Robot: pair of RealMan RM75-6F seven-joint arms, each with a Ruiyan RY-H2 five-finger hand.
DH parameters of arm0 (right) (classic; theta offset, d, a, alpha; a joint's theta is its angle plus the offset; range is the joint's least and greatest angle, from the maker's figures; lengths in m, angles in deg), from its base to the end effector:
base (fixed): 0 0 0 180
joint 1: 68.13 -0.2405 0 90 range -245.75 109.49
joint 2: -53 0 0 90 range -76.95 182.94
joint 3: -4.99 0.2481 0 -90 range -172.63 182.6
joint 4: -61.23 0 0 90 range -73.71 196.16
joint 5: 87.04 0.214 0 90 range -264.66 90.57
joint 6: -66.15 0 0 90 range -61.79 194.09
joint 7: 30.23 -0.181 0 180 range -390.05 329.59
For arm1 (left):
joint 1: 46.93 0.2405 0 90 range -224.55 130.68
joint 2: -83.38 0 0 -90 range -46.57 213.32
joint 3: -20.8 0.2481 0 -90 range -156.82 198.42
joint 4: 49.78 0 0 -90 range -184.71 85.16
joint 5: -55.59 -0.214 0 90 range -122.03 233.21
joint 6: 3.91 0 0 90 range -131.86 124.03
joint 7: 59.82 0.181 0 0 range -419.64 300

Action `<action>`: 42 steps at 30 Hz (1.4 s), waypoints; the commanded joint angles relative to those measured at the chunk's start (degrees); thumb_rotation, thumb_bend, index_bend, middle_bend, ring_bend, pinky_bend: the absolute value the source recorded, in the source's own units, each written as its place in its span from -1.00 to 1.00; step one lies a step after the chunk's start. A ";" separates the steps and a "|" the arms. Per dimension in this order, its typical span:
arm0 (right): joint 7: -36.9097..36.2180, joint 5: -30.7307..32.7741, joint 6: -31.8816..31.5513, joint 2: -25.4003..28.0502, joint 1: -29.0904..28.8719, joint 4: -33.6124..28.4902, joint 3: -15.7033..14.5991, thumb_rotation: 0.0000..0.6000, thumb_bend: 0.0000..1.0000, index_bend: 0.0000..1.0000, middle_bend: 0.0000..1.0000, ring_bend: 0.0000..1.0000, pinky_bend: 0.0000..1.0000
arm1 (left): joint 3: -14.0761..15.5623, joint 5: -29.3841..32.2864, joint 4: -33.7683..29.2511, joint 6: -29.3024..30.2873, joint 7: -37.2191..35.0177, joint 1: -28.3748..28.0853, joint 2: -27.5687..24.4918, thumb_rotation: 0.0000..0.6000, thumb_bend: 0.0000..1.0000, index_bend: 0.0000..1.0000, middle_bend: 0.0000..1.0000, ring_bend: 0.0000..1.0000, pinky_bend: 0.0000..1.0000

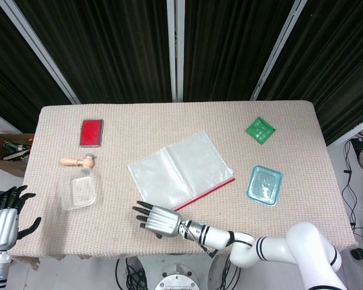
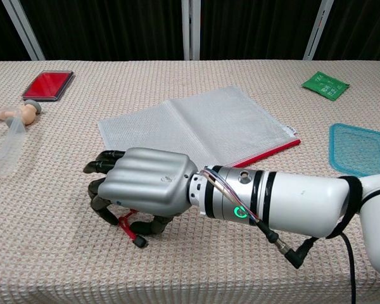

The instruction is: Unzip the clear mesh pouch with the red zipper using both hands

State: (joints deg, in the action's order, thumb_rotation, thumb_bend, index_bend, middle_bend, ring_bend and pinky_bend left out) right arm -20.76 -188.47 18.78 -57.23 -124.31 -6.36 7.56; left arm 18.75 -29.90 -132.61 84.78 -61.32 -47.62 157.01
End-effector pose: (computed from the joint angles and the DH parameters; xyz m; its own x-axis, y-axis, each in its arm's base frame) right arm -0.0029 -0.2645 -0.1768 0.6690 -0.0731 0.7397 -0.2901 -0.9419 0.1693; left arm -0.3341 0.1920 0.1224 0.3734 -0.0194 0.9275 0.9258 0.0715 -0.3712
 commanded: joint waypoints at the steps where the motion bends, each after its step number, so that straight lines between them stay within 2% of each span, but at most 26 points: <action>1: -0.05 0.18 -0.05 -0.30 -0.30 0.32 -0.17 1.00 -0.35 -0.01 -0.52 -1.00 -1.00 | 0.01 0.02 0.08 0.12 -0.10 0.09 0.00 1.00 -0.57 -0.43 -0.73 -0.81 -0.73; 6: -0.30 0.23 -0.72 -1.00 -0.85 1.07 -0.55 1.00 -0.27 0.17 -0.48 -1.00 -1.00 | -0.02 0.00 0.37 0.43 -0.41 0.27 0.12 1.00 -0.57 -0.43 -0.73 -0.81 -0.73; 11: -1.35 -0.53 -3.18 -1.71 -1.07 1.95 -0.89 1.00 -0.06 0.44 -0.37 -1.00 -1.00 | -0.01 -0.21 0.77 0.27 -1.35 0.13 0.30 1.00 -0.57 -0.43 -0.73 -0.81 -0.73; 20: -3.73 -1.93 -11.14 0.16 0.23 0.82 -0.41 1.00 0.01 0.75 -0.34 -1.00 -1.00 | -0.23 -1.44 2.68 -4.54 -7.72 -3.38 0.92 1.00 -0.57 -0.43 -0.73 -0.81 -0.73; 29: -8.23 -3.02 -20.35 3.06 0.47 -1.71 3.32 1.00 0.07 0.84 -0.37 -0.99 -1.00 | -0.23 -9.10 6.03 -13.98 -25.82 -14.68 3.78 1.00 -0.57 -0.43 -0.73 -0.81 -0.73; 35: -9.11 -1.61 -21.16 5.60 -0.68 -4.54 6.62 1.00 0.07 0.85 -0.39 -0.99 -1.00 | -1.14 -11.46 8.15 -17.93 -32.23 -21.56 7.65 1.00 -0.57 -0.43 -0.73 -0.81 -0.73; 42: -8.65 0.22 -20.43 7.10 -2.05 -5.85 9.13 1.00 0.07 0.85 -0.40 -0.99 -1.00 | -2.44 -11.52 10.85 -19.30 -35.11 -26.51 12.25 1.00 -0.57 -0.39 -0.73 -0.81 -0.73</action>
State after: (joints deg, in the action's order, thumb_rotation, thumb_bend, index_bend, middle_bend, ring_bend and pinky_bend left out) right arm -29.40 -188.37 -1.71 -50.24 -126.24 -12.10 16.57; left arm 16.65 -41.34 -122.36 65.87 -95.79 -73.35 168.50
